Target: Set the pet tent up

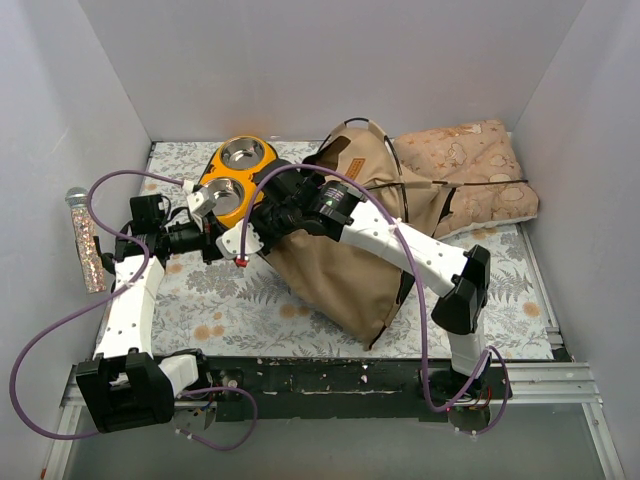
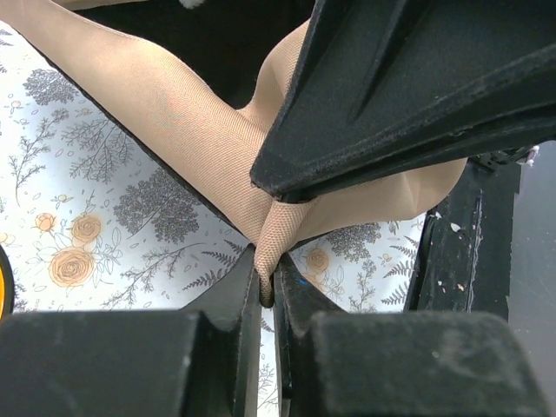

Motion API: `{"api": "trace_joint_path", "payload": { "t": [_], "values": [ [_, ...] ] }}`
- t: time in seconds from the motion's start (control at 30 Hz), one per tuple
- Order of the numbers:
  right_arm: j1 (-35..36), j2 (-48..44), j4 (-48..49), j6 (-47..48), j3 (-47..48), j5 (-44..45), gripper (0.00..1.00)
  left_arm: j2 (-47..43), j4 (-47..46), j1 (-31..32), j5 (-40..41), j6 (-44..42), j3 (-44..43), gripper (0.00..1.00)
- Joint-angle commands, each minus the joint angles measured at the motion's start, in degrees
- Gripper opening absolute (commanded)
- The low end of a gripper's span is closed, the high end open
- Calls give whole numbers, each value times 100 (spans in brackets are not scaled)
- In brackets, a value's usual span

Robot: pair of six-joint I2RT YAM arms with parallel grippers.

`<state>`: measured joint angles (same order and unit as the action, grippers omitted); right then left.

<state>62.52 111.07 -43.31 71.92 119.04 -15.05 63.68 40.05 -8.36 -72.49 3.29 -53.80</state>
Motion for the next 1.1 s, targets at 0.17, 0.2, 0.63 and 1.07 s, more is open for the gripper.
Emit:
{"api": "trace_joint_path", "payload": {
  "t": [0.17, 0.2, 0.63, 1.07],
  "values": [
    [-73, -234, -696, -328, -57, -33, 43, 39, -410, 80, -899, -39, -43, 0],
    [-73, -269, -679, -371, -31, -51, 45, 57, -428, 80, -916, -39, -34, 0],
    [-65, -902, -100, -1504, 497, -1211, 64, 329, -630, 89, -837, 93, -8, 0],
    [-801, -1535, -150, -3999, 768, 1301, 67, 417, -560, 80, -565, -109, 1, 0]
  ]
}}
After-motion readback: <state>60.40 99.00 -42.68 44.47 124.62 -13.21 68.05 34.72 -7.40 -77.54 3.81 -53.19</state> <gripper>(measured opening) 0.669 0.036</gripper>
